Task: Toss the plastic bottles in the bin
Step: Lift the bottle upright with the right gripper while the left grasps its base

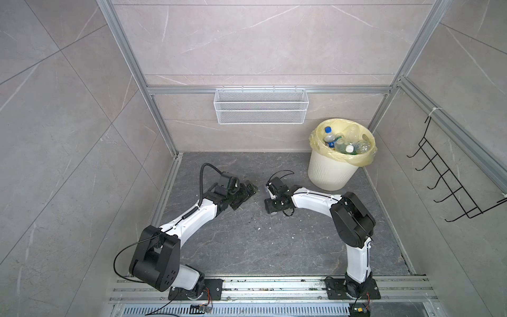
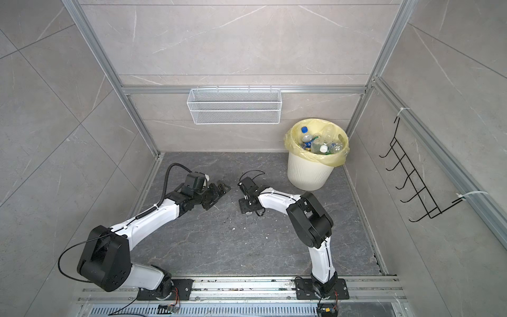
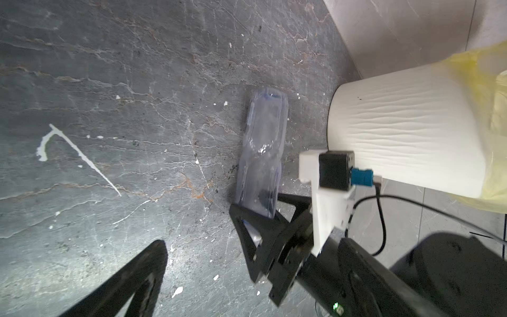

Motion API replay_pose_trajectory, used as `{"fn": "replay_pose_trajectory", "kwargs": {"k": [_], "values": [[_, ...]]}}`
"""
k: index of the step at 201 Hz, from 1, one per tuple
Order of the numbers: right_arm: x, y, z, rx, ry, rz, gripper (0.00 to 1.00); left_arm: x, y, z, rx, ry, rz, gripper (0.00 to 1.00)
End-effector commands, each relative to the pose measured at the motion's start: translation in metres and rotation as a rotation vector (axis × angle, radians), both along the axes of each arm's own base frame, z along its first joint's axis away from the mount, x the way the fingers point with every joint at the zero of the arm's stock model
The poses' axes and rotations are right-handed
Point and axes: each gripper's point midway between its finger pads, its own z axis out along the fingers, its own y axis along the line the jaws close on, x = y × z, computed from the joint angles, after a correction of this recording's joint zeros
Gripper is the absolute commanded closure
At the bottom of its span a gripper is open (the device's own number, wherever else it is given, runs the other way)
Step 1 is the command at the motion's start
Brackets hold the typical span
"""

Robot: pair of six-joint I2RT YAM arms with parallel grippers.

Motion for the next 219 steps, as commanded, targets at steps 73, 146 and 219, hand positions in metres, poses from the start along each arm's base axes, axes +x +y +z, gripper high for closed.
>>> {"fn": "replay_pose_trajectory", "kwargs": {"k": [73, 146, 219], "values": [[-0.014, -0.004, 0.056, 0.087, -0.065, 0.027, 0.12, 0.01, -0.009, -0.014, 0.059, 0.064, -0.083, 0.01], [-0.016, -0.052, 0.085, 0.019, -0.117, -0.008, 0.0, 0.032, -0.022, -0.025, 0.12, 0.104, -0.146, 0.01], [-0.019, -0.108, 0.099, 0.039, -0.121, -0.124, 0.0, 0.057, -0.062, -0.044, 0.109, 0.123, -0.24, 0.03]]}}
